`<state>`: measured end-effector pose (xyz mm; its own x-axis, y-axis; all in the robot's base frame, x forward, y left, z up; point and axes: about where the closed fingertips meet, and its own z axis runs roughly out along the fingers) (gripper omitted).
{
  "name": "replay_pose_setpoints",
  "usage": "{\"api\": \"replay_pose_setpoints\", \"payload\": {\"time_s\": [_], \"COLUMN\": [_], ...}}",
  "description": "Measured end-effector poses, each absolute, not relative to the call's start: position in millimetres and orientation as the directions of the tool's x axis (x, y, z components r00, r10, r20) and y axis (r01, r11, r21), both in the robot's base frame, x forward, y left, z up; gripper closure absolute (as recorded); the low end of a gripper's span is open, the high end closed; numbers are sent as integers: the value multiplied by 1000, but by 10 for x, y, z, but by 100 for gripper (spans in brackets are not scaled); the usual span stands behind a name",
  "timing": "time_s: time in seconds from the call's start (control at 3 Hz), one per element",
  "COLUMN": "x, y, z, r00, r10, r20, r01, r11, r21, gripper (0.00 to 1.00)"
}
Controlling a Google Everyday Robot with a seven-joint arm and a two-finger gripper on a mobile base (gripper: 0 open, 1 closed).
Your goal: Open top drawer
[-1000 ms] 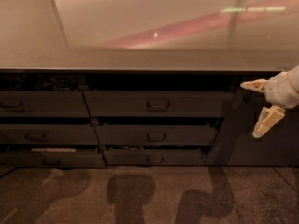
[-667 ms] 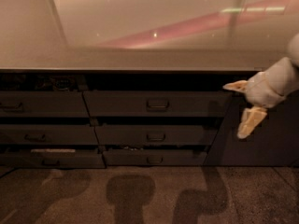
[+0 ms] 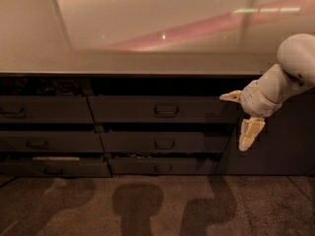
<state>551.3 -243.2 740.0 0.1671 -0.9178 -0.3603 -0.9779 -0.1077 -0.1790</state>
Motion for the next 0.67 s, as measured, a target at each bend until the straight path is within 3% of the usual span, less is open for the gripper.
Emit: {"api": "replay_pose_setpoints", "payload": {"time_s": [0.67], "x": [5382], "y": [-2450], "z": [7281], "r00": [306], "r10": [-888], "r20": [-343], "r01": [-933], "r11": [-209], "r21": [-291], "gripper": [0]}}
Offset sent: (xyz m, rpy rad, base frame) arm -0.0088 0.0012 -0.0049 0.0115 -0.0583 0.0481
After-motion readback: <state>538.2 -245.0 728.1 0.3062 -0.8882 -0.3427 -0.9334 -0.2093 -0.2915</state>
